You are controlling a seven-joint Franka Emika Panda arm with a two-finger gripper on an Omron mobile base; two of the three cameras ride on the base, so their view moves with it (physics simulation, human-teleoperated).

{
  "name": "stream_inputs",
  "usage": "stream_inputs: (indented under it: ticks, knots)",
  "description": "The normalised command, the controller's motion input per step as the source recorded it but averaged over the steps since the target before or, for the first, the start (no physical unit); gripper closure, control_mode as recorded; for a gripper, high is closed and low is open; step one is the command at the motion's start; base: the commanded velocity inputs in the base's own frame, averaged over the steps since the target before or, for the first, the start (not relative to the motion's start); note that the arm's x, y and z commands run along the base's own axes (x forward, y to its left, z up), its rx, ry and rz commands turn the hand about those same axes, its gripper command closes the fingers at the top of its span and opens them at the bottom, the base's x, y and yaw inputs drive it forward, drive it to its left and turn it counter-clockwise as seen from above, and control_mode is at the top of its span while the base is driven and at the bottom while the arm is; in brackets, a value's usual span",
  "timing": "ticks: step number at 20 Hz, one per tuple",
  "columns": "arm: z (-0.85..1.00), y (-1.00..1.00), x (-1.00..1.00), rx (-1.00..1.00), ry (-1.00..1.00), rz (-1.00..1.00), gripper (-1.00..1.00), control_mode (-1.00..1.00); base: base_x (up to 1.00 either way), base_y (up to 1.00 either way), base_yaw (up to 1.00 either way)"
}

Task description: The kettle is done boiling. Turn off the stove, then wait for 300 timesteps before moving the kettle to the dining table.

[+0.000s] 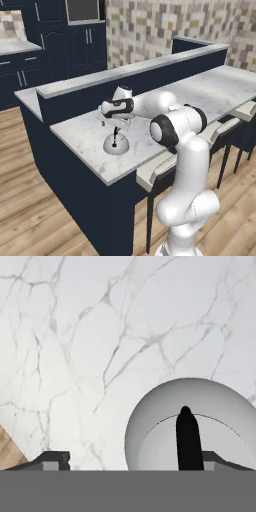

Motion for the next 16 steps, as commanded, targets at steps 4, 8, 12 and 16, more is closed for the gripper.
stream_inputs:
  ticks: [4,8,12,16]
  knots:
    - [0.04,-0.05,0.0,0.0,0.0,0.0,-1.0,-1.0,0.0,0.0,0.0]
    - [0.15,-0.14,0.0,0.02,0.0,0.0,-1.0,-1.0,0.0,0.0,0.0]
    - [0.23,-0.23,0.0,0.03,0.0,0.0,-1.0,-1.0,0.0,0.0,0.0]
    - [0.33,-0.24,0.0,0.02,0.01,0.0,-1.0,-1.0,0.0,0.0,0.0]
